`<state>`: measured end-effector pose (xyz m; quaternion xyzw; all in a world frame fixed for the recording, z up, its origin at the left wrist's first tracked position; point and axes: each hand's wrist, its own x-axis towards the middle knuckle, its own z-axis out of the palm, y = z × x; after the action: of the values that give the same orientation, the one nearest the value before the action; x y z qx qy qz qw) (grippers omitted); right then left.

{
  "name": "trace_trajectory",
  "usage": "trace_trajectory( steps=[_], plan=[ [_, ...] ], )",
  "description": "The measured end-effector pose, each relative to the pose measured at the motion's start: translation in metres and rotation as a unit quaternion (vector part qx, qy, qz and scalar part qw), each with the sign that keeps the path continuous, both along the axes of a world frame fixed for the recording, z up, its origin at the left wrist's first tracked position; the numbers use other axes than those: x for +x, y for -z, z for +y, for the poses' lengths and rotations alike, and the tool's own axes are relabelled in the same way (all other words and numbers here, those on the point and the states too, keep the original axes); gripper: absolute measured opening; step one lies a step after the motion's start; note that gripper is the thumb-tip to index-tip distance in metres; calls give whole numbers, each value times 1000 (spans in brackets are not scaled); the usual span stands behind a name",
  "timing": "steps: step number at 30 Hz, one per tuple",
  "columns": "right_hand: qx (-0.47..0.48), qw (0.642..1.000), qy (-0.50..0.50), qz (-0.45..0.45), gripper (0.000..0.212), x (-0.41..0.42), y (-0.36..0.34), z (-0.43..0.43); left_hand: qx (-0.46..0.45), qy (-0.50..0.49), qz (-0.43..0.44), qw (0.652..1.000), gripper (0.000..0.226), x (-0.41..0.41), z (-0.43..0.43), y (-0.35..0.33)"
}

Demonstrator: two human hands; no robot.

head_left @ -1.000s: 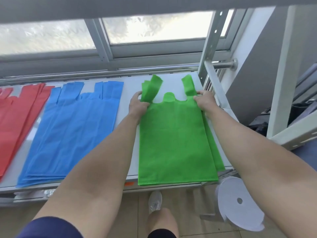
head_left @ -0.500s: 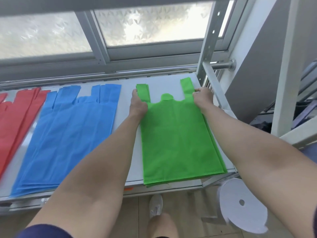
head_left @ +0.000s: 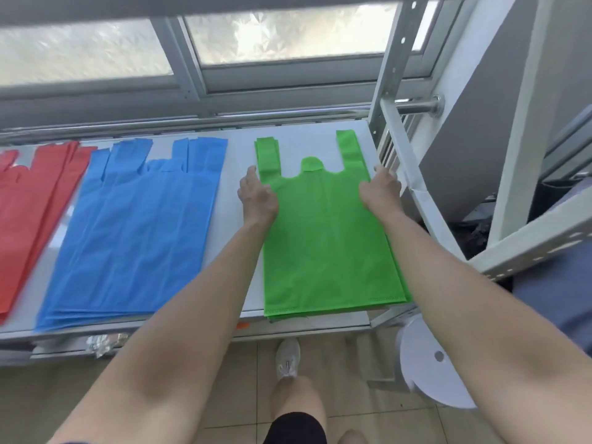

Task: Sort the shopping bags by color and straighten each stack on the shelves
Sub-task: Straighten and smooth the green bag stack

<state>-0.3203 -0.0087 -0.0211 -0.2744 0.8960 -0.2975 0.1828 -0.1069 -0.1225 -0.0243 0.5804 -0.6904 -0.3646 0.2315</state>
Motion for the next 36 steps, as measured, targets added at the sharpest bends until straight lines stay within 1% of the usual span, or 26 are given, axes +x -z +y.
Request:
trace_trajectory(
  steps=[3,6,8,12,15,17,21,23,25,28,30,33,36],
  plan=[
    [53,998,-5,-16,64,28,-9,48,34,-27,31,999,62,25,51,-2],
    [112,993,-24,-25,59,53,-20,95,78,-60,39,994,65,47,97,0],
    [135,990,-31,-30,55,64,-24,116,92,-71,45,992,67,55,121,3],
    [123,991,-10,-55,53,73,-23,129,117,-83,43,989,73,54,147,-5],
    [95,991,-16,-88,57,78,-24,128,142,-65,40,987,77,48,155,-19],
    [88,992,-15,-88,57,79,-27,130,148,-56,48,986,78,48,157,-22],
    [76,995,-1,-72,56,78,-29,147,155,-75,70,983,82,61,157,-20],
    [88,994,-17,-68,56,81,-27,158,154,-54,76,984,81,68,162,-20],
    [84,994,-31,-59,56,84,-25,167,129,-14,58,990,73,75,168,-21],
    [26,998,-39,-44,53,89,-22,182,77,56,5,995,66,86,172,-15],
    [1,999,-45,-31,55,95,-22,190,68,90,-20,993,66,91,174,-11],
    [0,998,-58,-5,60,105,-24,196,71,117,-21,990,69,89,179,-10],
    [12,998,-61,-4,63,110,-25,196,80,114,-2,990,69,84,179,-12]
  ],
)
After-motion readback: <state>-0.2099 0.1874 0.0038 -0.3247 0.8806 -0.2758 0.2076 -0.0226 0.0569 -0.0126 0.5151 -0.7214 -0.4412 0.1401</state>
